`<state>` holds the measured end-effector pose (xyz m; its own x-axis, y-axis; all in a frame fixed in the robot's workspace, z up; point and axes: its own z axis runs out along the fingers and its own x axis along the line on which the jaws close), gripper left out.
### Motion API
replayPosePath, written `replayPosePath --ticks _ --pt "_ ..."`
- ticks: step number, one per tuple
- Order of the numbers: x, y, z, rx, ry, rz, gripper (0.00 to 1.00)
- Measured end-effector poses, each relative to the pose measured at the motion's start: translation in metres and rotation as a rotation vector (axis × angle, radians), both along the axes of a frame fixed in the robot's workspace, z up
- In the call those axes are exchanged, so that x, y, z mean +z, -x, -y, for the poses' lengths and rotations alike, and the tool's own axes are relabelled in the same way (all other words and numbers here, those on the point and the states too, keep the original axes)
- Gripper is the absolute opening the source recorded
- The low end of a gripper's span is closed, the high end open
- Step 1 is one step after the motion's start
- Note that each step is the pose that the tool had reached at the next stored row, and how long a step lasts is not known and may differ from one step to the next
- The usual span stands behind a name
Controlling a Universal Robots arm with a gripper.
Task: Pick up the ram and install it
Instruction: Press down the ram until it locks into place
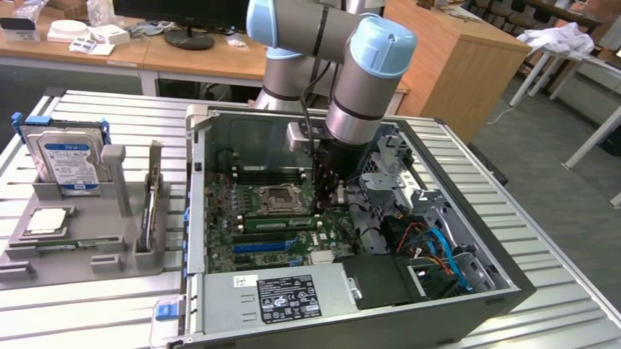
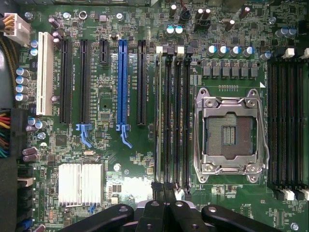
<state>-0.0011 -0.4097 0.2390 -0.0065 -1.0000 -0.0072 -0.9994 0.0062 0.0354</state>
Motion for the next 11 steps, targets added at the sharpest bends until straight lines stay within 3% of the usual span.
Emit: replayPosePath --ticks 11 --pt "-0.0023 0.0000 0.0000 0.000 0.0000 0.0000 0.11"
